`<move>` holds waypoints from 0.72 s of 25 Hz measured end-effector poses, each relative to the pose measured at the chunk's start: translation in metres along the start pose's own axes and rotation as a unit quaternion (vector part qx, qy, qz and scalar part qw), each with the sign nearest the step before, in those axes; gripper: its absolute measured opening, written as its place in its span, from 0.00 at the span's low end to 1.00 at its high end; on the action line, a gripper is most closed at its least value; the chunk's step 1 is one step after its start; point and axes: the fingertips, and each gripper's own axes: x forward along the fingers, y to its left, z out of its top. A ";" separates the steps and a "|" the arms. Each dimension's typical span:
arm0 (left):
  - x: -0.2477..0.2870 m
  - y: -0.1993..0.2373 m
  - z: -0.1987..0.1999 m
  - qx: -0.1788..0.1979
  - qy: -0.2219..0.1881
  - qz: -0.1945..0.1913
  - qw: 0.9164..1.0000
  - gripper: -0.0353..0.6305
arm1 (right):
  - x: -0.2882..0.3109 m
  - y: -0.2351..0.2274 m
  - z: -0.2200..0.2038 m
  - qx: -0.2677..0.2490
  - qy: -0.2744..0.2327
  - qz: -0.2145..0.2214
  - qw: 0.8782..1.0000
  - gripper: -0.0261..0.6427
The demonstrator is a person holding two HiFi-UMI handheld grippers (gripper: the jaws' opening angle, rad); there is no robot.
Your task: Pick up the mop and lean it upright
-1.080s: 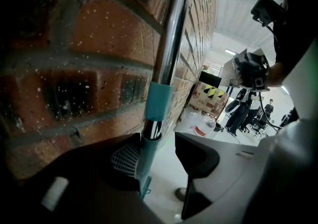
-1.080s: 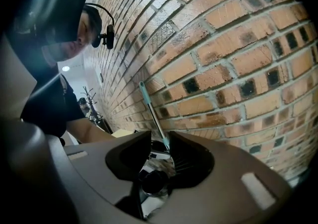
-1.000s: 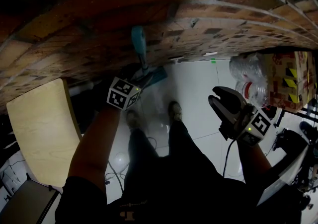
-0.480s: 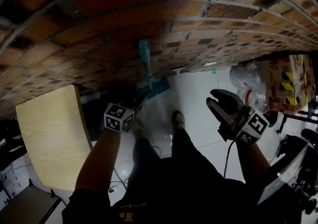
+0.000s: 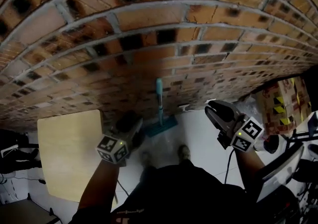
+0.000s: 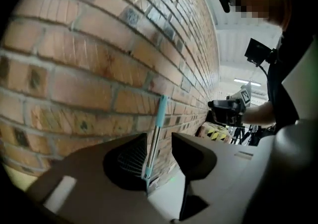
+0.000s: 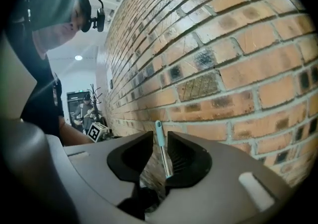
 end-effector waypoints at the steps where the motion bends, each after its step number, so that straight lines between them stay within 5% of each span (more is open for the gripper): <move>1: -0.008 -0.004 0.019 0.006 -0.012 0.001 1.000 0.28 | 0.002 0.003 0.012 -0.010 -0.003 -0.001 1.000 0.19; 8: -0.051 -0.021 0.118 0.026 -0.088 -0.011 0.996 0.17 | 0.017 0.032 0.091 -0.069 -0.022 0.002 0.997 0.12; 18: -0.093 -0.036 0.179 0.016 -0.121 0.010 0.993 0.06 | 0.013 0.059 0.148 -0.081 -0.024 -0.017 0.996 0.06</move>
